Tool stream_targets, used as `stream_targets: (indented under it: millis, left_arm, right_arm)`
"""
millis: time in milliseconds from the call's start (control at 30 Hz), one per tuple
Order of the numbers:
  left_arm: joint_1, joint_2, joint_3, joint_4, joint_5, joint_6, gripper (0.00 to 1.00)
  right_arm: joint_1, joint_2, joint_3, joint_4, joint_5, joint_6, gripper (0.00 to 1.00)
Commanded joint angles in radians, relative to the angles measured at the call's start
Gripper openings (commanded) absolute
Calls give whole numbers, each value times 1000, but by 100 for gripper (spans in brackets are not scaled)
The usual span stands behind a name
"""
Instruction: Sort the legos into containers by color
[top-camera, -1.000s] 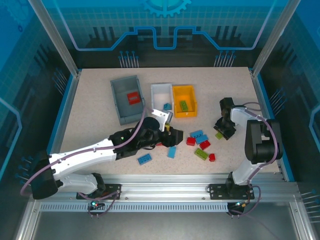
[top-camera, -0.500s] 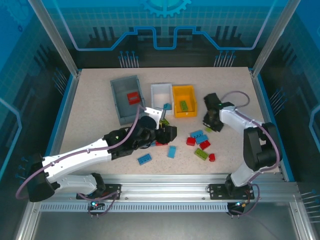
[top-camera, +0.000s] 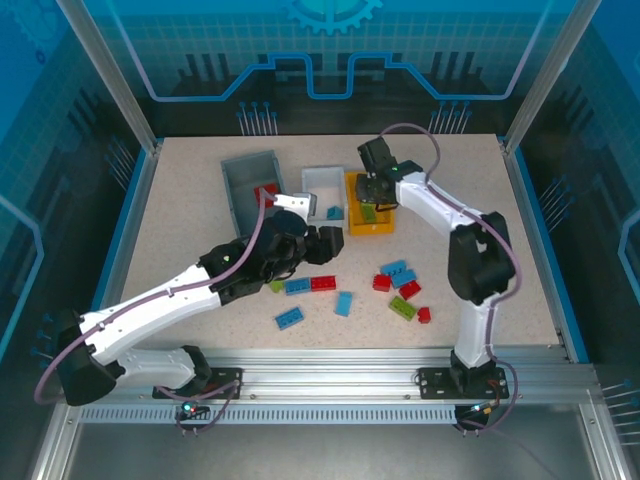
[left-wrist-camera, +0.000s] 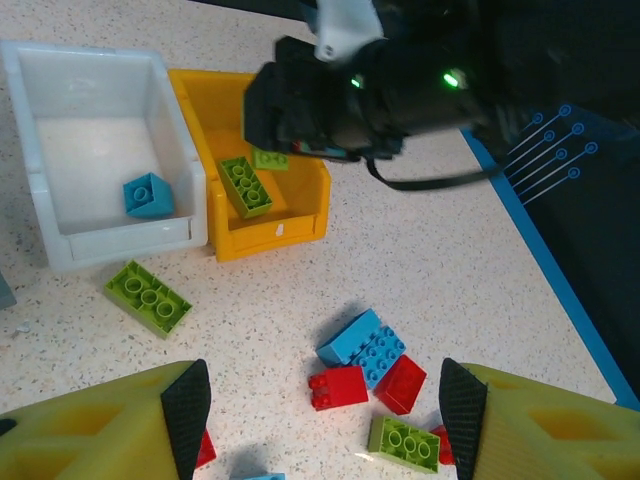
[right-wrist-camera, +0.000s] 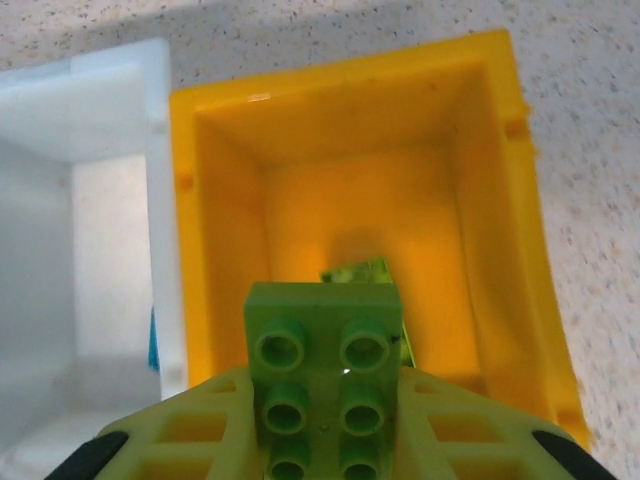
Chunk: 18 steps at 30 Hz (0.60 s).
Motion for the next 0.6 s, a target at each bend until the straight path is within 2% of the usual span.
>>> stream_targets:
  millis: [0,167,300,400,567]
  left_arm:
    - [7,11,30,-9,-19,7,66]
    - [7,15,27,-10,-11,1,65]
    - [7,10,27,-50,-25,-12,66]
    - [11,8,28,-98,-39,-31,66]
    - [44,4,5,-212,-51,-124,63]
  right_arm:
    - [-33,104,150,-187,53,-30,30]
    - [-34,189,266,-260,151,-20,34]
    - [-27,223,338,-291,148,-36,52]
    - [-5,190,344,-277,147,-56,63]
    - [47,70,329,-245,157,-68,63]
